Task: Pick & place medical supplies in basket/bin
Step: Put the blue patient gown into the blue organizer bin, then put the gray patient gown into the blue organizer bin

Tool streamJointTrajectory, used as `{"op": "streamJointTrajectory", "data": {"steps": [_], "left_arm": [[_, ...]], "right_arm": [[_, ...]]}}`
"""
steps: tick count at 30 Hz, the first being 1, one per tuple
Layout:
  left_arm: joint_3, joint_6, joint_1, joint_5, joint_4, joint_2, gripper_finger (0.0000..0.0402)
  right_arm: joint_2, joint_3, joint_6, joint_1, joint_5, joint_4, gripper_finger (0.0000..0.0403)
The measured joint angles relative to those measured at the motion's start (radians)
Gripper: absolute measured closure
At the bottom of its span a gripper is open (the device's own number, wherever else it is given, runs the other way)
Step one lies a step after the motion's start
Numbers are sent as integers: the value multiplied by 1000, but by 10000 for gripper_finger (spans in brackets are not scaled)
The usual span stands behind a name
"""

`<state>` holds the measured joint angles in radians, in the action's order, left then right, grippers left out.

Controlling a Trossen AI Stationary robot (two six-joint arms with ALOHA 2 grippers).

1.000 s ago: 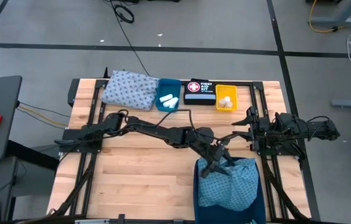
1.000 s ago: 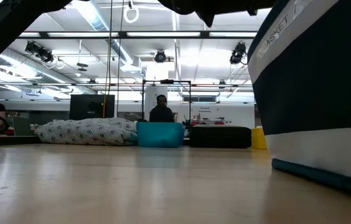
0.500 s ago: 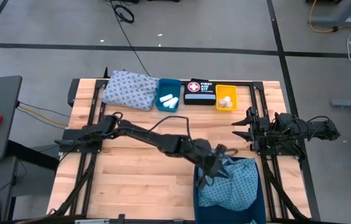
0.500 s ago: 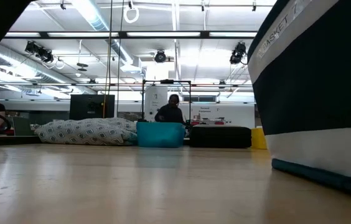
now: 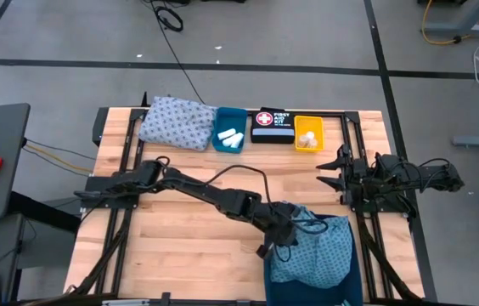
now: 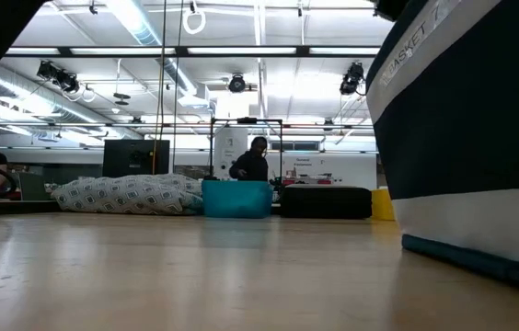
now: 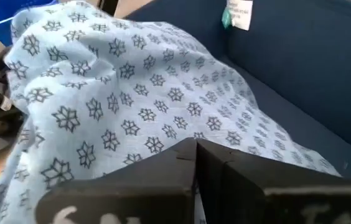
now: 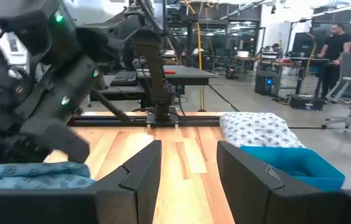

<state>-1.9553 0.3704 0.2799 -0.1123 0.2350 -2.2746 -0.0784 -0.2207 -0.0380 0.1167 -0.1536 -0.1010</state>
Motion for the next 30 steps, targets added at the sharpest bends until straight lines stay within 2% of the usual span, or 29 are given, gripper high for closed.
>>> {"op": "streamJointTrajectory", "data": {"steps": [3,8,13,17,21,24,30], "left_arm": [[1,-11,-5,-12,47,-13,400],[2,-20,-5,-11,11,-36,400],[6,-16,5,-6,-126,15,400],[58,-78,7,-22,-352,71,400],[176,-218,-16,-63,-668,115,401],[299,-231,-29,-11,-885,155,401],[565,-152,-39,168,-969,316,401]], "right_arm": [[0,0,0,0,-5,0,240],[0,0,0,0,-7,-1,240],[0,0,0,0,-7,-5,240],[0,0,0,0,-3,-8,240],[0,0,0,0,8,-8,240],[0,0,0,0,9,-8,240],[0,0,0,0,23,-8,240]]}}
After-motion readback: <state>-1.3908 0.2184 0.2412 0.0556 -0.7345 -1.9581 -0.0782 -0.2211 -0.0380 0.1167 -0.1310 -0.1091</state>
